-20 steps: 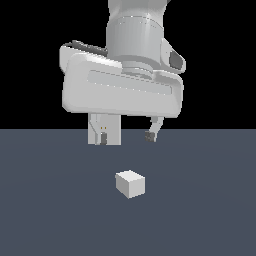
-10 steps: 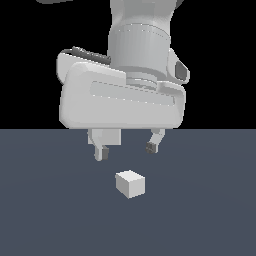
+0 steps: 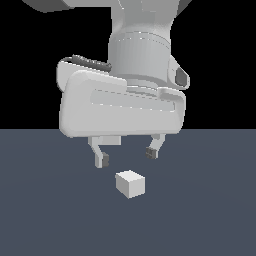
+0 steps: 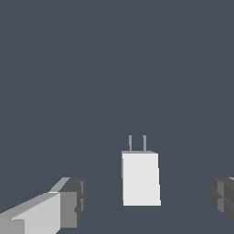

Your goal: Plug the charger into the wall socket.

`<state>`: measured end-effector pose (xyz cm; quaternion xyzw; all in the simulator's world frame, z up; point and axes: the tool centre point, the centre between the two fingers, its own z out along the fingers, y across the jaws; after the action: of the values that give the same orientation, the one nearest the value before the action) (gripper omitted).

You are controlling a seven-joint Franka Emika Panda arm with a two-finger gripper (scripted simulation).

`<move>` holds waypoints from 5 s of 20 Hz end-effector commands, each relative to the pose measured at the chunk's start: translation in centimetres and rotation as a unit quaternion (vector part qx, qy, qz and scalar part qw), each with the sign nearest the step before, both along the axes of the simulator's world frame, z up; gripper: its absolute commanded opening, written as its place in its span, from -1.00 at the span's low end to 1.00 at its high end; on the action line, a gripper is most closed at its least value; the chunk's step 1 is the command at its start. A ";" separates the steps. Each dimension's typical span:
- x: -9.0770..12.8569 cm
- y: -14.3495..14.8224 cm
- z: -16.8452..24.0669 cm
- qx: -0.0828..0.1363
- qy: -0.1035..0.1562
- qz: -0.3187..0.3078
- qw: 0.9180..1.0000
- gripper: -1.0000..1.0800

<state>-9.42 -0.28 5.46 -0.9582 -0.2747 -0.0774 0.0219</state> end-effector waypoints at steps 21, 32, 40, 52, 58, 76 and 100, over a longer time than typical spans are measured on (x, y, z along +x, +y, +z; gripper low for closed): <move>-0.1 0.0 -4.3 0.000 0.000 0.002 1.000 -1.00; 0.2 0.6 -3.9 0.000 0.000 -0.016 1.000 -1.00; 1.1 2.3 -2.7 0.001 -0.001 -0.068 0.998 -1.00; 3.8 5.6 -0.1 0.002 -0.002 -0.183 0.983 -1.00; 5.5 7.0 1.2 0.002 -0.002 -0.240 0.971 -1.00; 10.2 9.3 4.3 0.000 -0.001 -0.378 0.926 -1.00; 13.6 8.7 4.5 0.000 0.000 -0.391 0.921 -1.00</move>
<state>3.63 8.54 9.98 -0.9894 0.1212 -0.0798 -0.0097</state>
